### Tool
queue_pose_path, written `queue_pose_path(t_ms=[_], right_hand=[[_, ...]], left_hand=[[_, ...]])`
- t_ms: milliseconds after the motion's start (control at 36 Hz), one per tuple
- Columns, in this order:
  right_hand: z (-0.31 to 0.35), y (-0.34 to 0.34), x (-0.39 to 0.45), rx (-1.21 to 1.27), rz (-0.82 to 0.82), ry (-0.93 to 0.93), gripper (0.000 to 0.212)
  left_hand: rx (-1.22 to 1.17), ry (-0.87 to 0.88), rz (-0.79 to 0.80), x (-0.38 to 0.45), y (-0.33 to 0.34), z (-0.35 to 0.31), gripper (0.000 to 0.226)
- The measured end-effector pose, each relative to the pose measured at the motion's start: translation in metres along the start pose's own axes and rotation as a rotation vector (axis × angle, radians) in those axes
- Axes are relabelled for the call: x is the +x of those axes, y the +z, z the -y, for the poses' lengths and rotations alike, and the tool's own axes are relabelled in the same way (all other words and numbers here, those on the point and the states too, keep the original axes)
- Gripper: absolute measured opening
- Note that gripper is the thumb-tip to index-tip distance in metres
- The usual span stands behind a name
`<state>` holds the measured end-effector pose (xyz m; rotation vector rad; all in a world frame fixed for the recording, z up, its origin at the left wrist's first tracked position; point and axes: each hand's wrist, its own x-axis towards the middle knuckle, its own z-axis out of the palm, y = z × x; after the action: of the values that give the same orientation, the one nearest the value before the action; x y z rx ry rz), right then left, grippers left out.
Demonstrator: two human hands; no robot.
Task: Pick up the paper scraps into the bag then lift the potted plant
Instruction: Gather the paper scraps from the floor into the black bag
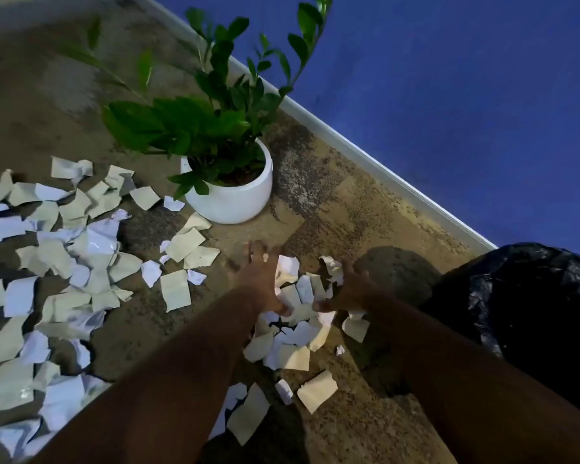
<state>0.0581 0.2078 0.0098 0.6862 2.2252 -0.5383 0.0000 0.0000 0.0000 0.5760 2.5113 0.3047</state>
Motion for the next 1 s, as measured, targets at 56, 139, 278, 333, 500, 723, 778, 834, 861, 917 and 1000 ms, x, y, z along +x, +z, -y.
queue_pose_path(t_ms=[56, 139, 278, 333, 500, 723, 778, 834, 861, 917, 1000], right_hand=[[0.005, 0.005, 0.005, 0.065, 0.011, 0.010, 0.136], [0.018, 0.014, 0.013, 0.058, -0.017, 0.007, 0.144], [0.035, 0.030, 0.020, -0.102, -0.110, -0.003, 0.137], [0.039, 0.036, 0.020, -0.077, -0.146, -0.021, 0.129], [0.058, 0.057, 0.011, -0.049, -0.277, -0.190, 0.087], [0.074, 0.068, -0.003, -0.047, -0.368, -0.266, 0.030], [0.075, 0.067, -0.006, -0.011, -0.355, -0.251, 0.023], [0.076, 0.066, -0.008, 0.044, -0.351, -0.243, 0.018], [0.076, 0.064, -0.010, 0.069, -0.355, -0.240, 0.017], [0.078, 0.061, -0.015, 0.092, -0.375, -0.246, 0.016], [0.082, 0.053, -0.023, 0.107, -0.404, -0.255, 0.020]], left_hand=[[-0.021, -0.028, 0.051, 0.001, 0.000, 0.005, 0.137], [-0.035, -0.039, 0.088, 0.008, 0.006, 0.013, 0.135], [-0.060, 0.041, 0.037, 0.014, 0.020, 0.001, 0.123], [0.014, 0.076, -0.012, 0.015, 0.028, -0.005, 0.120], [0.089, 0.156, -0.016, 0.020, 0.042, -0.008, 0.114], [-0.037, 0.181, 0.003, 0.018, 0.037, -0.003, 0.057], [-0.068, 0.185, -0.005, 0.016, 0.034, 0.000, 0.047], [-0.094, 0.187, -0.008, 0.013, 0.028, 0.001, 0.036], [-0.110, 0.184, -0.024, 0.012, 0.026, 0.001, 0.033], [-0.129, 0.183, -0.074, 0.010, 0.018, 0.002, 0.029], [-0.164, 0.207, -0.113, 0.004, 0.006, 0.000, 0.026]])
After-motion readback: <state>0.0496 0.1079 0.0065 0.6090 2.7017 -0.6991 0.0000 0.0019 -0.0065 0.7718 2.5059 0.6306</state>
